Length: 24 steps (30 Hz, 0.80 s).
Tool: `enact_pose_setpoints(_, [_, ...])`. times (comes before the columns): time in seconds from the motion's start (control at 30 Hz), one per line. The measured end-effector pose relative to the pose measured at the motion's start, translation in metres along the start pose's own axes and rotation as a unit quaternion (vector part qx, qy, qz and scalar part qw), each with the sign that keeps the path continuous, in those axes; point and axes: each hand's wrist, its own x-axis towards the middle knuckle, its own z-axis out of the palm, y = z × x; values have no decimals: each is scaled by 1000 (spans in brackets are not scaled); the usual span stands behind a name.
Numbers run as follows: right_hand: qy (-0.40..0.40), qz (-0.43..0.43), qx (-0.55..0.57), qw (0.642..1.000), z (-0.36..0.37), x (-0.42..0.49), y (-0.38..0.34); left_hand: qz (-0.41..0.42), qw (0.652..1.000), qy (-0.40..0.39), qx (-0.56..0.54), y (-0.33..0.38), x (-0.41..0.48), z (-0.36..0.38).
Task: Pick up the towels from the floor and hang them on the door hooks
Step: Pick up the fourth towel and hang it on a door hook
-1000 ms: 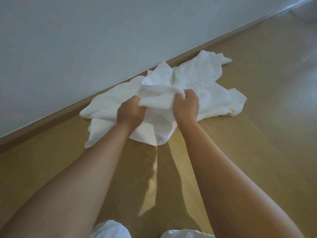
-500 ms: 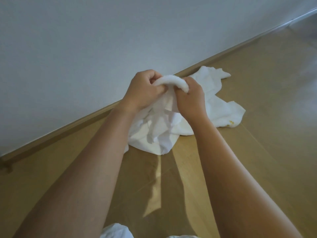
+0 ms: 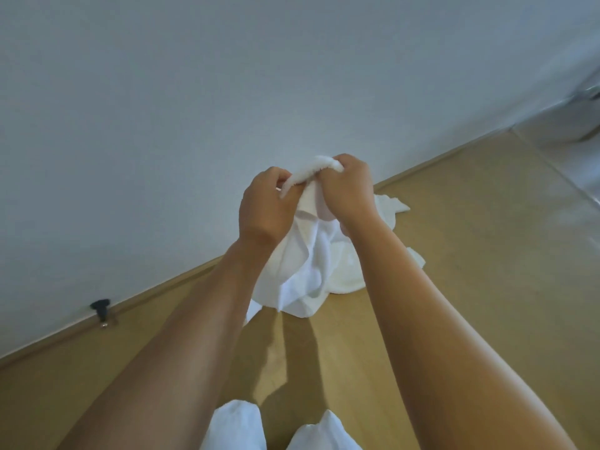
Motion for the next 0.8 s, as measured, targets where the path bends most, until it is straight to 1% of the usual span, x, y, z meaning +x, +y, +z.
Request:
enact_pose_setpoints(0.1, [-24, 0, -13, 1000, -20, -16, -75, -6, 1000, 16, 13, 50, -8, -47])
enact_pose_setpoints(0.23, [-56, -4, -12, 998, -38, -40, -172, 34, 994, 80, -66, 126, -33, -112])
enact_pose_setpoints(0.3, [-79, -9, -21, 997, -46, -56, -217, 67, 992, 61, -86, 160, -46, -145])
enact_pose_setpoints(0.33, [-88, -14, -26, 996, -51, -65, -238, 72, 994, 39, -75, 176, -50, -161])
enact_pose_setpoints(0.4, [-104, -23, -32, 994, -58, -82, -276, 58, 998, -3, -27, 206, -57, -191])
enact_pose_setpoints(0.47, [-121, -26, -37, 992, -67, -97, -311, 42, 999, -22, 14, 239, -66, -215])
enact_pose_setpoints(0.5, [-132, -28, -40, 990, -72, -105, -327, 34, 999, -12, 21, 255, -70, -226])
enact_pose_setpoints(0.57, [-155, -38, -31, 987, -82, -122, -354, 23, 999, 41, 11, 284, -80, -248])
enact_pose_setpoints(0.63, [-186, -60, 8, 981, -91, -140, -378, 19, 996, 91, -15, 307, -90, -273])
enact_pose_setpoints(0.73, [-256, -119, 50, 958, -104, -169, -398, 4, 989, 146, -38, 330, -111, -305])
enact_pose_setpoints(0.8, [-296, -167, 51, 939, -112, -190, -407, -1, 984, 172, -45, 347, -129, -324])
